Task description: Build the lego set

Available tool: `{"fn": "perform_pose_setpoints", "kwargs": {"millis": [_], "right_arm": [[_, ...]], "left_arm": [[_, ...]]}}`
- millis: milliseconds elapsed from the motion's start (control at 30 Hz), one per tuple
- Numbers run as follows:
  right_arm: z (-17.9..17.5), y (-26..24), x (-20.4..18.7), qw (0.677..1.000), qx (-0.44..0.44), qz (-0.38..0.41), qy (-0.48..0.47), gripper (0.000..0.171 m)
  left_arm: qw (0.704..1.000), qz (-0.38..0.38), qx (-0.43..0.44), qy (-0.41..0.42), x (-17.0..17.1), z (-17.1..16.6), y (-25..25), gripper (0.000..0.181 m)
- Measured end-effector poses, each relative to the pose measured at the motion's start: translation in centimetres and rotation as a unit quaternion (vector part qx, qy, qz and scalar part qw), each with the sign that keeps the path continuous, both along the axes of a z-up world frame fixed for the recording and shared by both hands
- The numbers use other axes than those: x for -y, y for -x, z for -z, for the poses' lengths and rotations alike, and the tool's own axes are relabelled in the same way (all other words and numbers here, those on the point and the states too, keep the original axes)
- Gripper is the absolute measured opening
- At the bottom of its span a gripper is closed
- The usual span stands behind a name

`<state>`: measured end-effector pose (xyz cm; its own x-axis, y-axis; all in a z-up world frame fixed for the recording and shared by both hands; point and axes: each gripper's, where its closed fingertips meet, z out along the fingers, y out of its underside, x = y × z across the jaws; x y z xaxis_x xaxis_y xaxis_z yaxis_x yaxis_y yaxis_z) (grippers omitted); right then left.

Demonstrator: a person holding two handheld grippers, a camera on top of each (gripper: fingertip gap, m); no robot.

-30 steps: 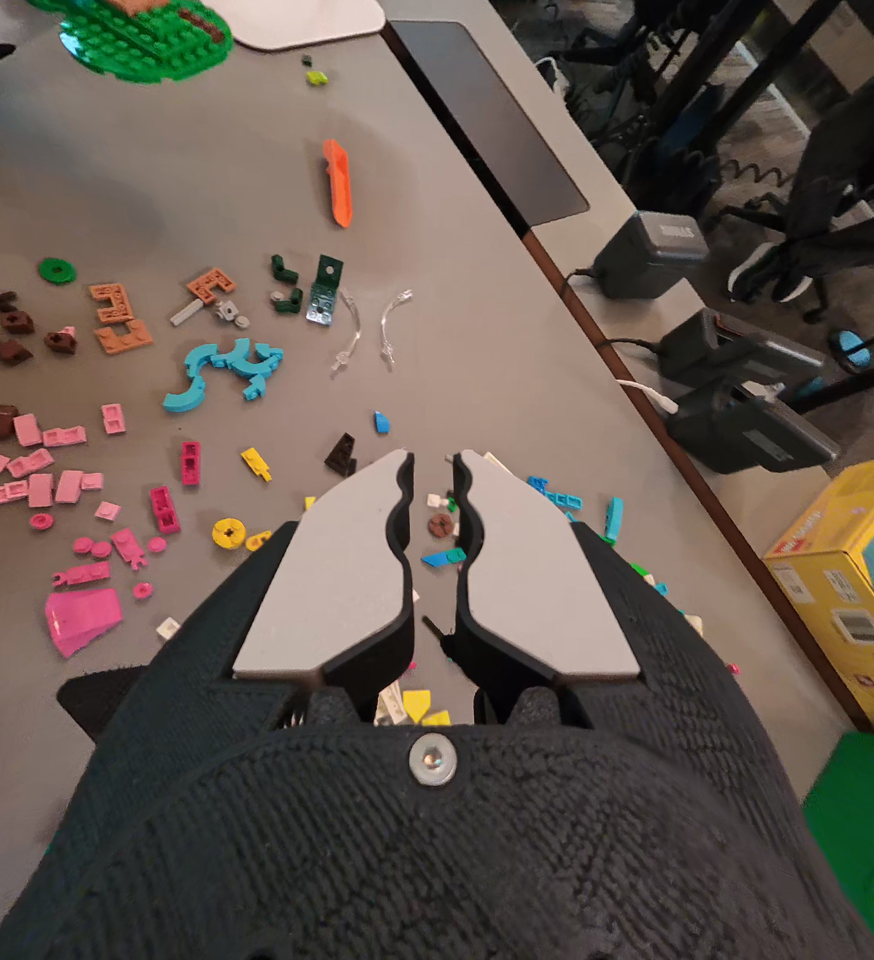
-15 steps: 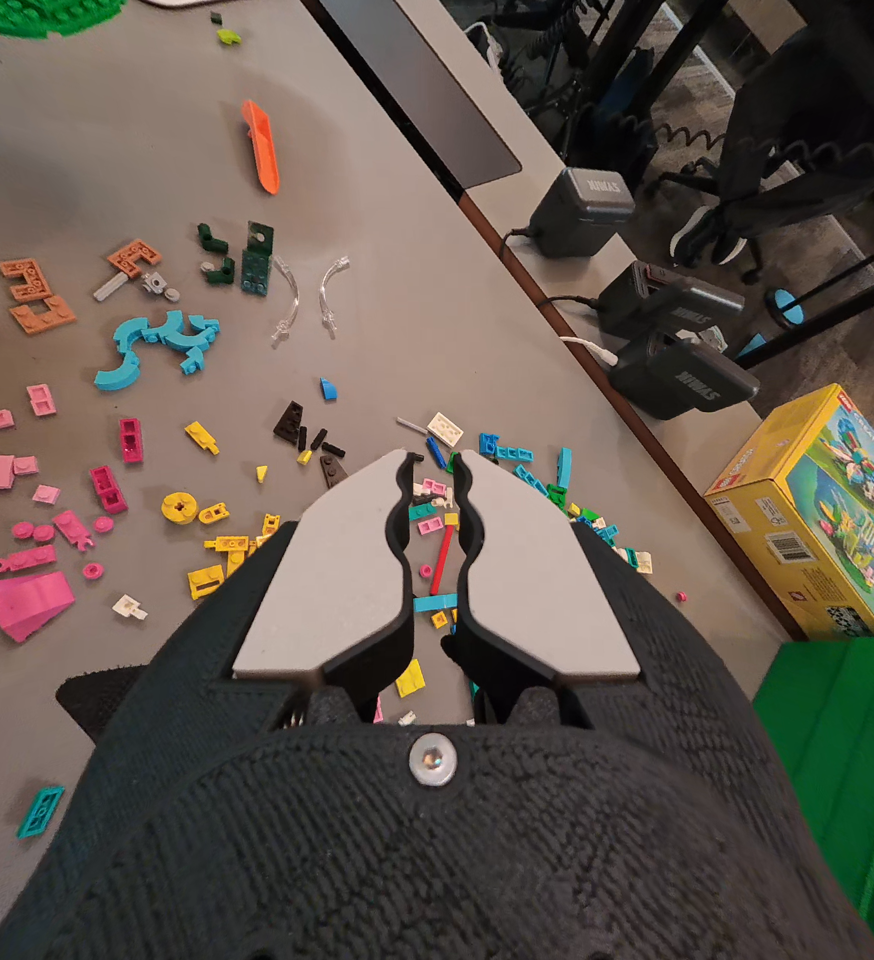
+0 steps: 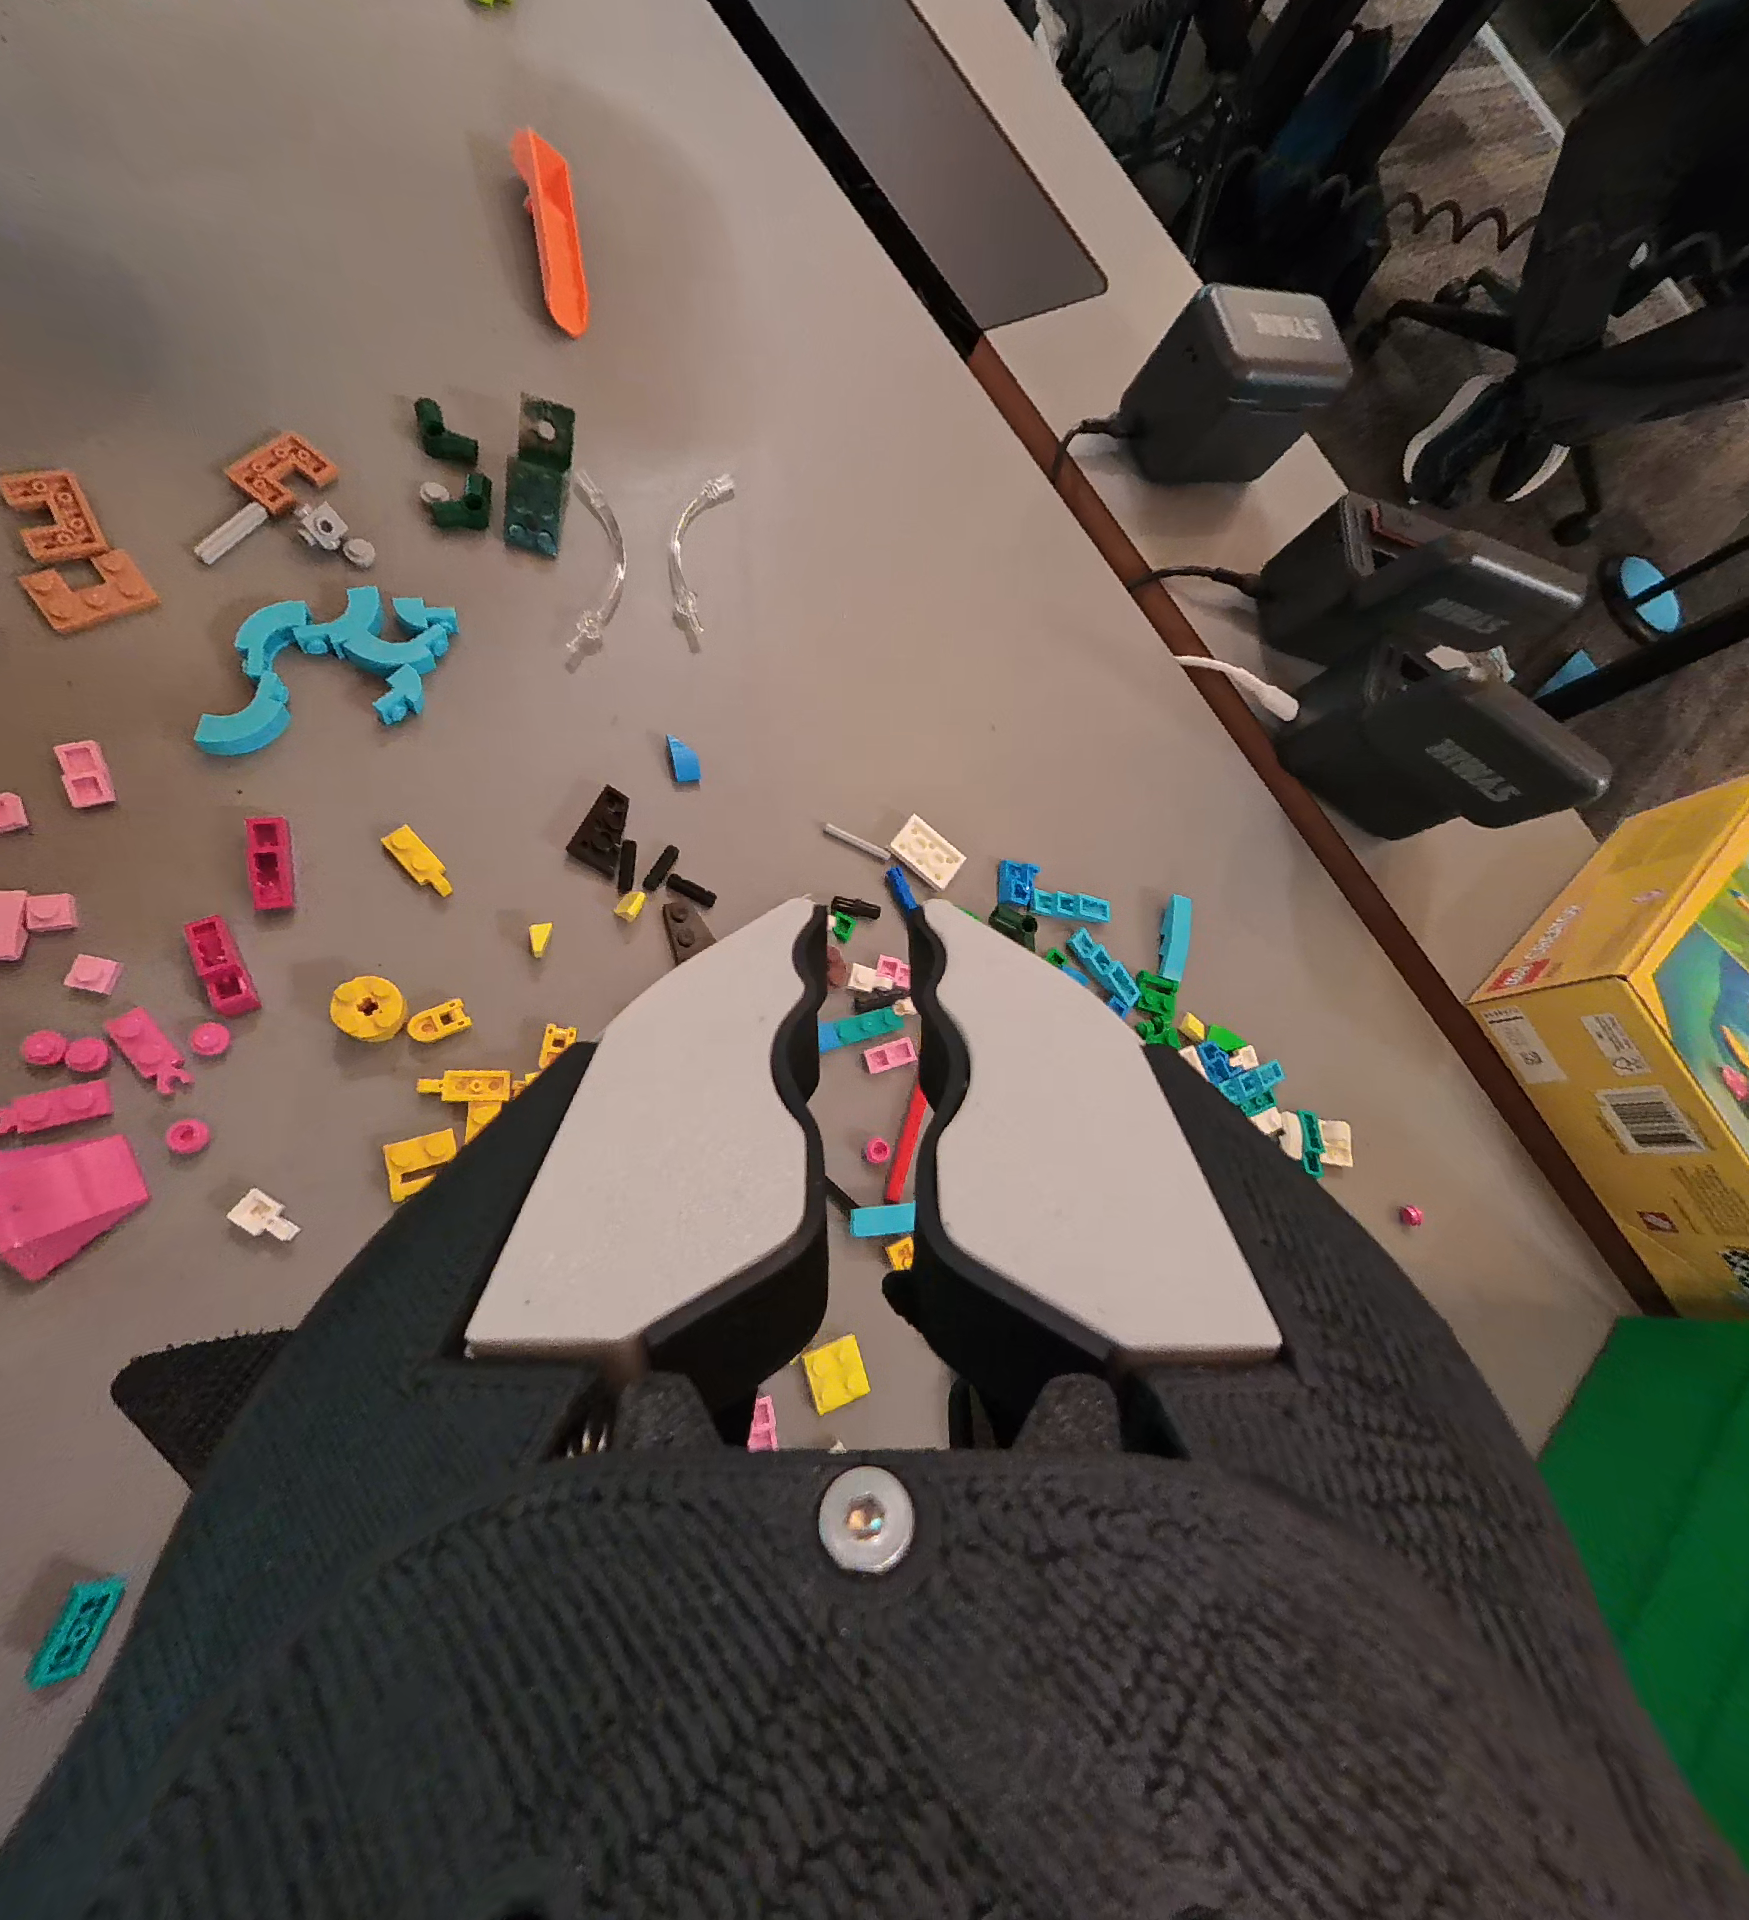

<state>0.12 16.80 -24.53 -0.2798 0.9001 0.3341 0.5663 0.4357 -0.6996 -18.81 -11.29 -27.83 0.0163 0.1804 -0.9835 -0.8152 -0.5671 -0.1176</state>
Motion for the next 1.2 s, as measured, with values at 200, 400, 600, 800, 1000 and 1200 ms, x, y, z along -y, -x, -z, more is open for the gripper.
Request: {"fn": "perform_pose_setpoints", "kwargs": {"millis": [200,400,600,800,1000,1200], "right_arm": [[-0.2,-0.3,-0.2,1.000,-0.002,0.004,-0.001,0.013],[-1.5,-2.3,-1.4,0.999,-0.009,0.036,-0.006,0.014],[-2.4,-8.1,-4.8,0.992,-0.025,0.125,-0.003,0.013],[1.5,-14.7,-6.9,0.981,0.044,0.187,0.004,0.014],[4.6,-17.9,-5.3,0.978,0.082,0.181,0.060,0.013],[7.6,-20.5,-4.0,0.973,0.163,0.157,0.056,0.013]], "left_arm": [[1.000,0.001,-0.001,0.001,0.0,0.0,-0.1,0.008],[1.000,0.004,0.000,-0.001,-0.1,0.0,-0.2,0.008],[1.000,0.012,-0.003,0.002,-0.3,0.1,-0.6,0.008],[1.000,0.010,0.000,0.001,-0.3,0.1,-0.4,0.008],[1.000,0.009,-0.001,0.002,-0.3,0.2,-0.4,0.008],[1.000,0.012,-0.001,0.004,-0.5,0.3,-0.6,0.008]]}}
